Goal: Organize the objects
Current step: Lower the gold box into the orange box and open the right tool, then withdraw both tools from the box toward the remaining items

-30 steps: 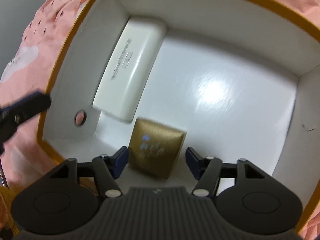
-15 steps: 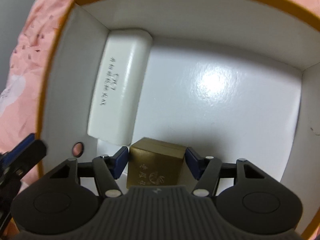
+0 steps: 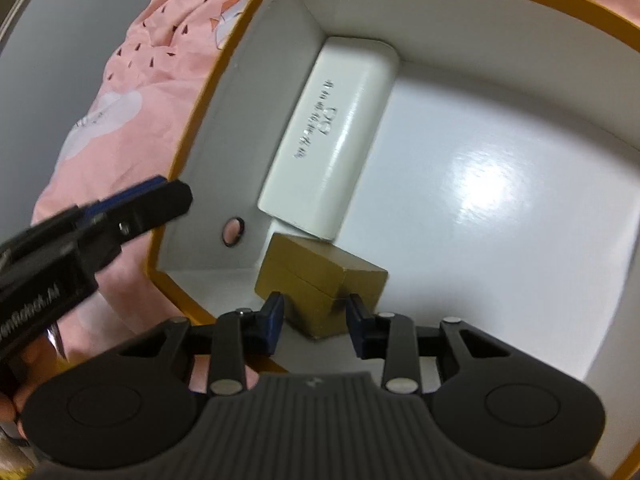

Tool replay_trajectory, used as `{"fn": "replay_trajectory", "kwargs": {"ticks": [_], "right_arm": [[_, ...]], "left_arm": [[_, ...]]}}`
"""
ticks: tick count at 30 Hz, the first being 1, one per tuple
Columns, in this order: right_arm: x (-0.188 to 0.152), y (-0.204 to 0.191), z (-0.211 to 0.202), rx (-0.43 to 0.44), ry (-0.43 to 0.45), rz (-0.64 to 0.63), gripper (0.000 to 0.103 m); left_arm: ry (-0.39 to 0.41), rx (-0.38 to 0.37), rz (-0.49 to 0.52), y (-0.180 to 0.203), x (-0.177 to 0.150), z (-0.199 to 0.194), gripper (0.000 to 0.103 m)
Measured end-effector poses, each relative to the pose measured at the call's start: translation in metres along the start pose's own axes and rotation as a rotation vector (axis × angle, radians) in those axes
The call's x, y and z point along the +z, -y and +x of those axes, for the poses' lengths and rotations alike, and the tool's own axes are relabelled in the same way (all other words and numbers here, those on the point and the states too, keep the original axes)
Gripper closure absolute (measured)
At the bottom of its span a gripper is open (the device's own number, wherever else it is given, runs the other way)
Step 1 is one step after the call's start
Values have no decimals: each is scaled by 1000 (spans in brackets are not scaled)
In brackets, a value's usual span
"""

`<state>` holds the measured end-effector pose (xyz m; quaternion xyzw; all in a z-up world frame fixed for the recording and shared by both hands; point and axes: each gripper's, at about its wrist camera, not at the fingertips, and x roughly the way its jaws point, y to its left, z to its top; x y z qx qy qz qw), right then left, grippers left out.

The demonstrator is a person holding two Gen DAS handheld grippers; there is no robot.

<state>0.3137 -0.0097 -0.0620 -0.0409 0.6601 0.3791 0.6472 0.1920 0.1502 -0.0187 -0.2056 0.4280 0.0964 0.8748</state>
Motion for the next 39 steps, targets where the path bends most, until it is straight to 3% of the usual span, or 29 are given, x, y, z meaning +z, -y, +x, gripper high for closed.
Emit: {"fn": "replay_trajectory", "kwargs": {"ticks": [4, 8, 12, 14, 16, 18, 24, 28, 35, 39], "right_arm": [[2, -2, -7, 48, 28, 13, 62], [6, 4, -18, 37, 69, 47, 59], [6, 14, -8, 39, 38, 93, 59], [3, 16, 1, 51, 16, 109, 64], [1, 14, 9, 72, 4, 116, 77], [0, 12, 17, 109, -11, 130, 83], [3, -3, 25, 88, 17, 82, 82], [-4, -3, 18, 95, 31, 71, 82], [-40, -26, -40, 33, 227, -71, 80], [-77, -36, -73, -65, 347, -149, 70]], "left_arm": [[-3, -14, -14, -3, 1, 0, 80], [-6, -21, -21, -5, 0, 0, 80], [-6, -21, -21, -5, 0, 1, 80], [-7, -20, -22, -4, 0, 1, 80], [-6, -20, -22, -4, 0, 0, 80], [-6, -18, -21, -4, 0, 1, 80], [12, 32, -10, -2, -1, 1, 80], [86, 91, 28, 10, -4, -12, 80], [192, 109, 103, 37, -16, -47, 80], [218, 73, 145, 52, -30, -66, 80]]}}
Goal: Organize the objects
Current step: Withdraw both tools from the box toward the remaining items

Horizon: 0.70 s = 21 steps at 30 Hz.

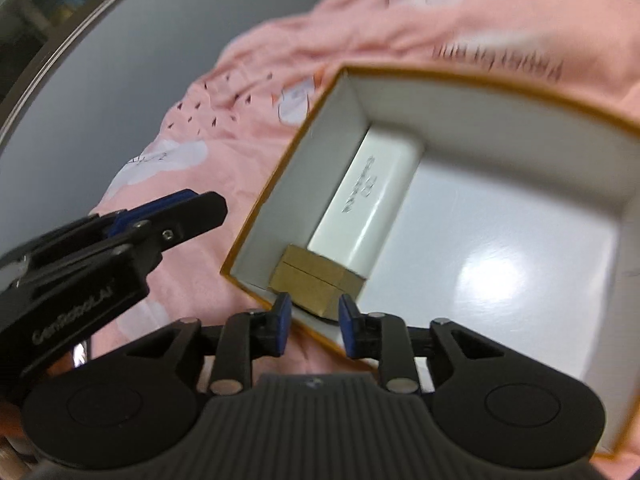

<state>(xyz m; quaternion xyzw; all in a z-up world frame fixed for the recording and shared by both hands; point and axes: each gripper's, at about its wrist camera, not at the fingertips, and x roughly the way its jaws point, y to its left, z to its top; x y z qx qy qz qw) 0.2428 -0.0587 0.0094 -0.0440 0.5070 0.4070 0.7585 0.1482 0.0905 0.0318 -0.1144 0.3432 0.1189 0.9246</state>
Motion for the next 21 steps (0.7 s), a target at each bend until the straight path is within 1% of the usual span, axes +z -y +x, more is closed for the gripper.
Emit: {"fn": "replay_trajectory", "kwargs": {"ticks": [3, 6, 8, 9, 11, 12, 13, 15, 17, 19, 21], "right_arm": [[-25, -6, -29, -93, 76, -50, 70], [-48, -5, -51, -121, 132, -50, 69], [-65, -5, -63, -131, 164, -36, 69], [-73, -5, -68, -142, 180, -28, 67], [-91, -5, -78, -193, 221, -22, 61], [-99, -6, -82, -225, 241, -22, 57], [-109, -6, -85, -251, 254, -24, 55], [-123, -4, -88, -264, 248, -23, 55], [-138, 1, -88, -254, 226, 14, 55], [-152, 6, -84, -232, 183, 44, 55], [-164, 6, -79, -215, 138, 52, 56]], "left_arm": [[-1, -43, 22, 9, -8, -15, 80], [17, -78, 48, 14, -17, -28, 80], [29, -81, 74, 17, -23, -36, 80], [31, -75, 89, 19, -26, -39, 80], [24, -67, 121, 21, -34, -42, 80], [11, -71, 134, 22, -38, -44, 80], [-7, -81, 139, 22, -43, -44, 80], [-55, -114, 130, 20, -52, -44, 80], [-115, -144, 116, 18, -64, -42, 80], [-169, -163, 125, 19, -77, -41, 80], [-218, -179, 154, 22, -90, -41, 80]]}}
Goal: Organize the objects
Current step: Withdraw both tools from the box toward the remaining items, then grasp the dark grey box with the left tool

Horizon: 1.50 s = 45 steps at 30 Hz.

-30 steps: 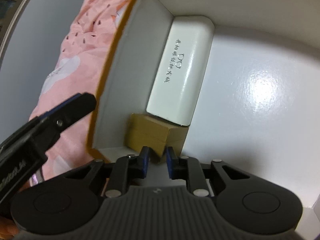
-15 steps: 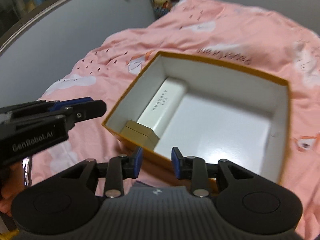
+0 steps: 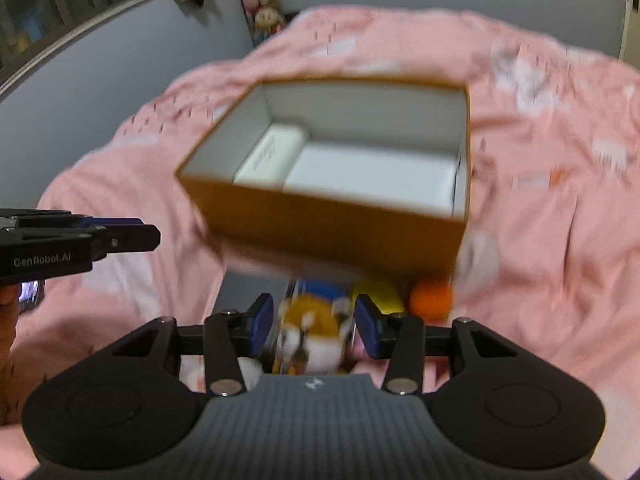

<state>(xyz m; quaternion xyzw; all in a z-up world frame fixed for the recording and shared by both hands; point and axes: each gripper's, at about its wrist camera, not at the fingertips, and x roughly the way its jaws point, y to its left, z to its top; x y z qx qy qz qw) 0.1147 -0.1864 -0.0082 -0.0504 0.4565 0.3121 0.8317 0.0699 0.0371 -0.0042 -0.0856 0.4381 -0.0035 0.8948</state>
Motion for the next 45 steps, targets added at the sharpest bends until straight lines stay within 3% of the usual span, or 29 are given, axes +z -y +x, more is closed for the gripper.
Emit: {"fn": "replay_trajectory", "kwargs": {"ticks": [5, 11, 15, 21, 27, 30, 37, 42, 45], "right_arm": [[-21, -9, 9, 33, -95, -7, 61], [-34, -21, 18, 50, -162, -43, 69], [-38, -24, 21, 41, -174, -63, 69], [-28, -26, 24, 45, -138, -91, 70], [1, -24, 37, 16, -99, -107, 72], [19, -22, 44, 1, -79, -115, 73], [38, -2, 74, -22, -120, -46, 72], [39, 12, 86, -9, -141, -3, 66], [40, 24, 91, 27, -159, 54, 63]], "left_arm": [[-129, -67, 82, 19, -30, 0, 76], [-241, -74, 88, 32, -58, 11, 72], [-218, -77, 85, 30, -56, 9, 71], [-153, -48, -58, 0, -40, 16, 71], [-112, -31, -196, -27, -18, 38, 58], [-130, -32, -223, -34, -11, 57, 52], [-217, -45, -355, -53, -17, 104, 50], [-236, -93, -405, -57, -20, 122, 30], [-246, -123, -418, -56, -22, 133, 29]]}}
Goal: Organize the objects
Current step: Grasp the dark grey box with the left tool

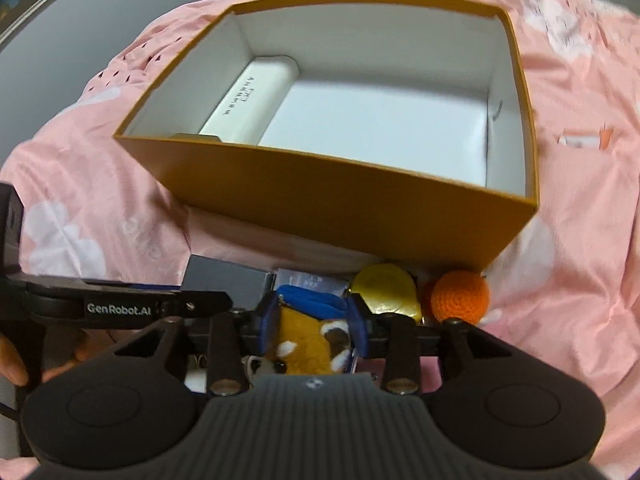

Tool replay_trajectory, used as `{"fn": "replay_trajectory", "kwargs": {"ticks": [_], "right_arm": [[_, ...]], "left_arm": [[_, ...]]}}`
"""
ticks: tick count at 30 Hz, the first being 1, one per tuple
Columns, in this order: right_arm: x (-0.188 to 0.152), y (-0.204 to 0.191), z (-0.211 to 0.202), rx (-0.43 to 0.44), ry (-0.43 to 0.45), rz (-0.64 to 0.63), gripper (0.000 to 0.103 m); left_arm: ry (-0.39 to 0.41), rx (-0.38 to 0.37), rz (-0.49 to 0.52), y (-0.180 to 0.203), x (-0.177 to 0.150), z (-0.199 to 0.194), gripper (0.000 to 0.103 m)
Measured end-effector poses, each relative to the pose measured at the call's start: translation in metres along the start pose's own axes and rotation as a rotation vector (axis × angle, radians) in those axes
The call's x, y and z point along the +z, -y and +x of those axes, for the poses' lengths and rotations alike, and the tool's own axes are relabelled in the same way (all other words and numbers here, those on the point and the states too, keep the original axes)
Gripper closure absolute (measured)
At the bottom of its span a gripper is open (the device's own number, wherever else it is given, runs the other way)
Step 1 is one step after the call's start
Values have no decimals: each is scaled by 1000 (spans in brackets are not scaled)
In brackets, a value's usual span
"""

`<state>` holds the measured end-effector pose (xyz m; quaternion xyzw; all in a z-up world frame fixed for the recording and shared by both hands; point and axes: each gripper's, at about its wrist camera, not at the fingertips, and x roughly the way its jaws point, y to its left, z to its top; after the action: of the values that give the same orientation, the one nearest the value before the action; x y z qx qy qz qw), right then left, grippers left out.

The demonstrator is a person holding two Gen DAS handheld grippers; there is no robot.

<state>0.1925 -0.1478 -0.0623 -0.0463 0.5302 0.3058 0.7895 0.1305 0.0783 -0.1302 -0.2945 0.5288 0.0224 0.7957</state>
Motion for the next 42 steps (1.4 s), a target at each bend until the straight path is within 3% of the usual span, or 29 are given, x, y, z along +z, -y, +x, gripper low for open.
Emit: {"fn": "replay_trajectory", "kwargs": {"ticks": [4, 9, 11, 14, 19, 25, 32, 36, 42], "right_arm": [[-1, 6, 3, 31, -5, 31, 62], [-2, 8, -2, 68, -16, 48, 52], [-5, 8, -5, 87, -20, 53, 46], [-9, 2, -7, 69, -24, 17, 46], [-16, -13, -3, 7, -31, -81, 46], [-18, -13, 2, -12, -40, -115, 46], [-17, -6, 8, 3, -43, -79, 50], [-18, -11, 4, -5, -34, -84, 55], [-9, -23, -7, -3, -9, -127, 57]], "left_arm": [[0, -4, -7, 3, 1, 6, 30], [56, 3, 1, 5, -2, -11, 50], [91, 8, 33, 10, -5, -20, 55], [154, 30, 152, 30, -14, -39, 60], [146, 16, 184, 36, -18, -49, 59], [82, -32, -3, 6, -9, -35, 57], [22, -49, -98, -8, -8, -20, 53], [73, -21, -59, 1, -15, -30, 57], [222, 120, 97, 25, -23, -70, 59]]}}
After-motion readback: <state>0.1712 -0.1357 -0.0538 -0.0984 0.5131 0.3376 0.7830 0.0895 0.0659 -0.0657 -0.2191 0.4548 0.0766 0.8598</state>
